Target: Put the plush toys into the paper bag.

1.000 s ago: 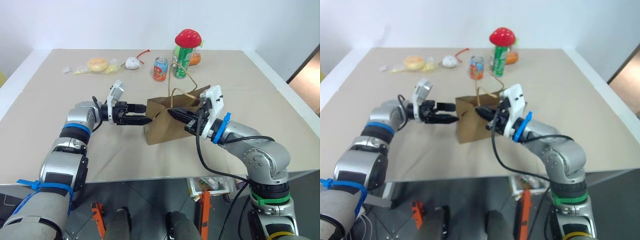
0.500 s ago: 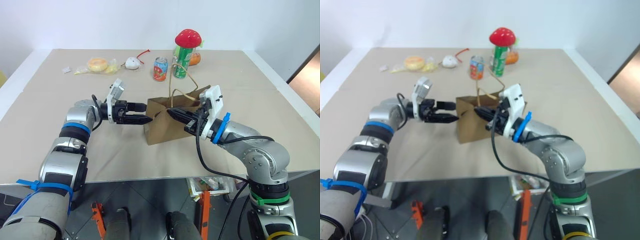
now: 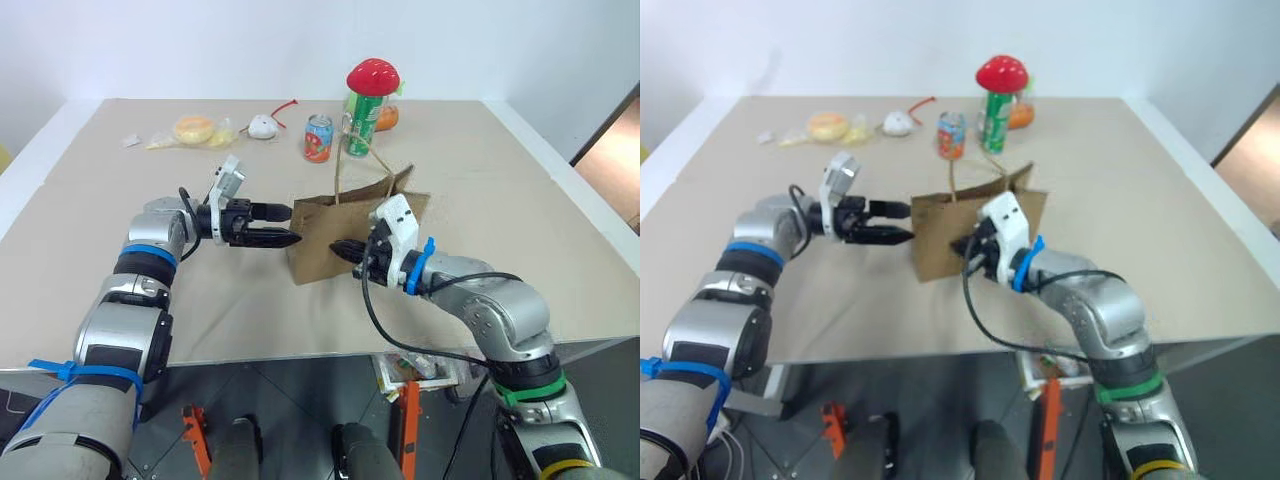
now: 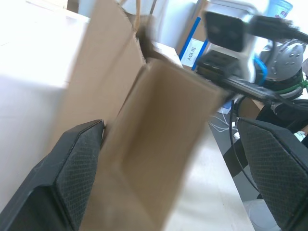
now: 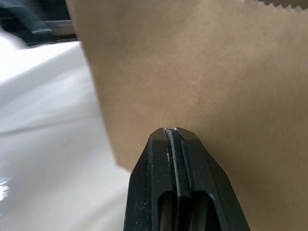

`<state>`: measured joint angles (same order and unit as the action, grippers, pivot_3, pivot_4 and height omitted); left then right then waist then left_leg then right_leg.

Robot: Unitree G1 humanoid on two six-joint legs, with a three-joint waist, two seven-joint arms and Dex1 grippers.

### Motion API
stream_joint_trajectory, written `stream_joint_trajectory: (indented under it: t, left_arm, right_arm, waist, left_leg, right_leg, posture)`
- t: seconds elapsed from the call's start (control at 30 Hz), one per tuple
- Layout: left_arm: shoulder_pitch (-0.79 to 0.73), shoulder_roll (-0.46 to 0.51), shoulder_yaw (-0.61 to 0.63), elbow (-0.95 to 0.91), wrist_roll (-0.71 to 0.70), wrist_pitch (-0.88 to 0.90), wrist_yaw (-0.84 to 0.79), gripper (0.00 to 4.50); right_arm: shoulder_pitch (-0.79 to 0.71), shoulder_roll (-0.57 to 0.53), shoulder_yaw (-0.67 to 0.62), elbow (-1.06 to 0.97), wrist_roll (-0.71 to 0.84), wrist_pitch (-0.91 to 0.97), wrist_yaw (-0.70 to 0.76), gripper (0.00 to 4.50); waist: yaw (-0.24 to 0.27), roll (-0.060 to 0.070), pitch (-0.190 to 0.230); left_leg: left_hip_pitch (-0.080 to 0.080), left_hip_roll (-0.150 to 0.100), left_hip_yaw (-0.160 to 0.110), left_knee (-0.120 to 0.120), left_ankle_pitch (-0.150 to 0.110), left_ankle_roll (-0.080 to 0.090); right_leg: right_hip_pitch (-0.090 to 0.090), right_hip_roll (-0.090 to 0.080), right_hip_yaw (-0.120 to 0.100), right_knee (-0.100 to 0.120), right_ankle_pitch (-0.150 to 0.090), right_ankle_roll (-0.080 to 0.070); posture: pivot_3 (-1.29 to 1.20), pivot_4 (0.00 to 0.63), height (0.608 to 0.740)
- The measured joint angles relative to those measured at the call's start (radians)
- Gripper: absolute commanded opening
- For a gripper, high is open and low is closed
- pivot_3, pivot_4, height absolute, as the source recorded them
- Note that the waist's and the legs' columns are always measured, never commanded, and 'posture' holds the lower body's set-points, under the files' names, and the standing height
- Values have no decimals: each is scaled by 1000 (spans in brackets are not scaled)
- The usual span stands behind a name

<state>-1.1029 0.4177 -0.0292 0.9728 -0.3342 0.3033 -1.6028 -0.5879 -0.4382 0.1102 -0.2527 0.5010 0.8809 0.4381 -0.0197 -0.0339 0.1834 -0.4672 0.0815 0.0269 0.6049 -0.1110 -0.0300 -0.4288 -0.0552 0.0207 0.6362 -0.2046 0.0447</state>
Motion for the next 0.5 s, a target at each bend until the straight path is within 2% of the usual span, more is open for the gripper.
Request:
stream_joint_trajectory:
  t: [0.3, 0.4, 0.5]
  left_arm:
    - [0, -6, 0, 2, 3, -15, 0, 4500]
    - [2, -23, -4, 9, 44, -100, 21, 4500]
    - [9, -60, -13, 44, 105, -208, 135, 4500]
  right_arm:
    - [-19, 27, -8, 40, -44, -20, -18, 78]
    - [-12, 38, -31, 33, -39, -16, -17, 78]
    - [-8, 52, -45, 12, -34, -11, -24, 78]
  waist:
    - [0, 0, 0]
    - [0, 0, 0]
    - [1, 0, 0]
  left_leg:
    - [-2, 0, 0, -1, 0, 0]
    - [-2, 0, 0, 0, 0, 0]
    - [-2, 0, 0, 0, 0, 0]
  right_leg:
    - [-2, 0, 0, 2, 0, 3]
    - [-3, 0, 0, 4, 0, 4]
    - [-4, 0, 0, 6, -1, 4]
  posture:
    - [0, 150, 740]
    - [0, 150, 740]
    - [0, 150, 740]
